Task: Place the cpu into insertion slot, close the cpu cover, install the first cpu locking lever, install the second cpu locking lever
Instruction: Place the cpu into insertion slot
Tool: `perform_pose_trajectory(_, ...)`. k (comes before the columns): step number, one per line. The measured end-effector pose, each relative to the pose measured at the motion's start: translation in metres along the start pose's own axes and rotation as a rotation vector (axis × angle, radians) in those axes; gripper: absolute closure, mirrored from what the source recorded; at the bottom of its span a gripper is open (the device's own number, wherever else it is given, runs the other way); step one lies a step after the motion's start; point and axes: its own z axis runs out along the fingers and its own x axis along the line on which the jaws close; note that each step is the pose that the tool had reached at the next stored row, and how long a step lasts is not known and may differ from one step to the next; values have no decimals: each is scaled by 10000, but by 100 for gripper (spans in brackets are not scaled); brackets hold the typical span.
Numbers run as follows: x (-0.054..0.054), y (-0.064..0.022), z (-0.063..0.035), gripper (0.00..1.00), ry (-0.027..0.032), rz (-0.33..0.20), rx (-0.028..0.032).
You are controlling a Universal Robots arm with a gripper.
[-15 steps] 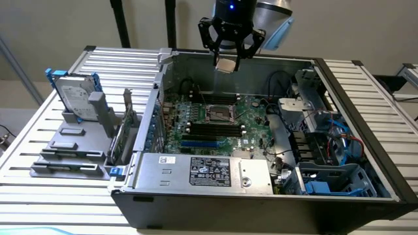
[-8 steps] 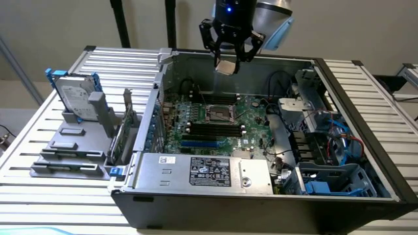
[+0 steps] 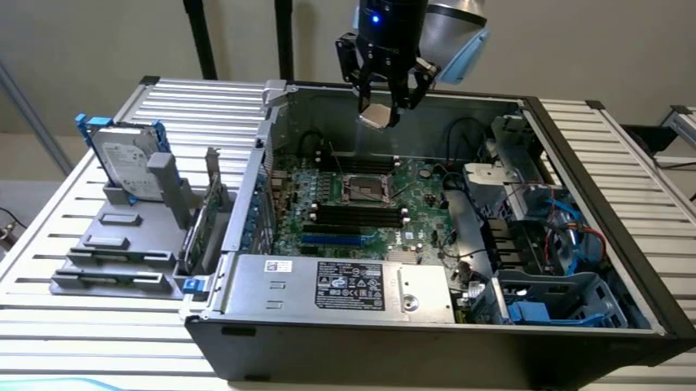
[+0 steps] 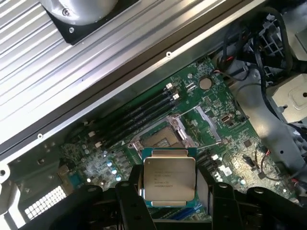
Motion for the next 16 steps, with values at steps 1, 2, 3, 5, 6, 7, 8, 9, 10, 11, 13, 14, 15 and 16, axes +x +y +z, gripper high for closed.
perform_pose_trajectory(1,0,0,2,45,-14,170,-3)
perform_pose_trajectory(2,0,0,5,45,-29,354,-7)
perform_pose_trajectory(3,0,-1,7,45,-45,539,-10)
perform_pose_trajectory(5,0,-1,12,45,-74,897,-18)
perform_pose_trajectory(6,0,-1,14,45,-90,1087,-22)
perform_pose_trajectory(7,0,-1,16,45,-104,1266,-25)
perform_pose_trajectory(8,0,-2,18,45,-119,1446,-28)
perform_pose_trajectory(9,0,-2,20,45,-134,1619,-32)
perform_pose_trajectory(10,0,-2,22,45,-149,1809,-36)
perform_pose_trajectory(11,0,-2,24,45,-164,1988,-40)
perform_pose_trajectory(13,-1,-2,27,45,-194,2346,-46)
perform_pose_trajectory(14,-1,-3,30,45,-209,2532,-50)
perform_pose_trajectory(15,-1,-3,31,45,-223,2711,-53)
perform_pose_trajectory(16,-1,-3,33,45,-238,2884,-56)
